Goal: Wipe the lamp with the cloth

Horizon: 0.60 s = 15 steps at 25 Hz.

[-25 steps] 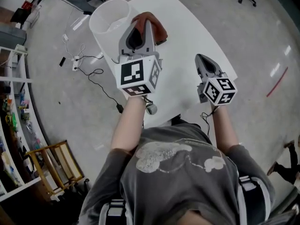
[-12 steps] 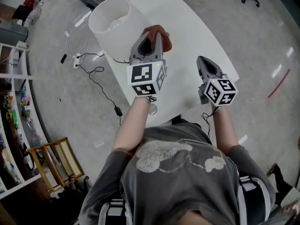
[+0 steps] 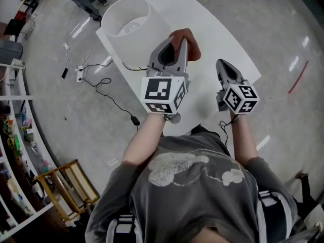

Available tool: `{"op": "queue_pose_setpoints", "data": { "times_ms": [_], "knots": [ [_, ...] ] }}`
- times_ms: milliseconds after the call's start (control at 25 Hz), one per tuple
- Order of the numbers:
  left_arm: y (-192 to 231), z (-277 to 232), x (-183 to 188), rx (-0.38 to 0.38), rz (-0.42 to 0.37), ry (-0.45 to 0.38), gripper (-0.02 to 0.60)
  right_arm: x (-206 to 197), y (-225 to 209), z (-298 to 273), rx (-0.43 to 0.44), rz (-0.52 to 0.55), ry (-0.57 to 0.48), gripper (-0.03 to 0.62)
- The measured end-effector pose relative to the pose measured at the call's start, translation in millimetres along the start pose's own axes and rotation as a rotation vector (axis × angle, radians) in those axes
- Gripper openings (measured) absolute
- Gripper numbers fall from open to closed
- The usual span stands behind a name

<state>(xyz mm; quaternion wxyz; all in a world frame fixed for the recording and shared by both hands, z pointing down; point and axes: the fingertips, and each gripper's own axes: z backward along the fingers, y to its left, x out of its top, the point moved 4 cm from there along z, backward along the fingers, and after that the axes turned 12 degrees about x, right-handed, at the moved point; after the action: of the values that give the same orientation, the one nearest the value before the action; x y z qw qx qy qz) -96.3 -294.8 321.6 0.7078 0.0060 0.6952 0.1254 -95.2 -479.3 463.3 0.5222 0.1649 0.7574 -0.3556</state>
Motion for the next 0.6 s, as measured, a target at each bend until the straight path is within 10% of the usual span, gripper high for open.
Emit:
{"op": "queue_pose_setpoints", "data": {
  "times_ms": [600],
  "knots": [
    [73.2, 63.7, 9.1, -0.240, 0.034, 0.011, 0.071, -23.4, 106.3, -20.2, -0.184, 0.005, -0.123, 0.005]
  ]
}}
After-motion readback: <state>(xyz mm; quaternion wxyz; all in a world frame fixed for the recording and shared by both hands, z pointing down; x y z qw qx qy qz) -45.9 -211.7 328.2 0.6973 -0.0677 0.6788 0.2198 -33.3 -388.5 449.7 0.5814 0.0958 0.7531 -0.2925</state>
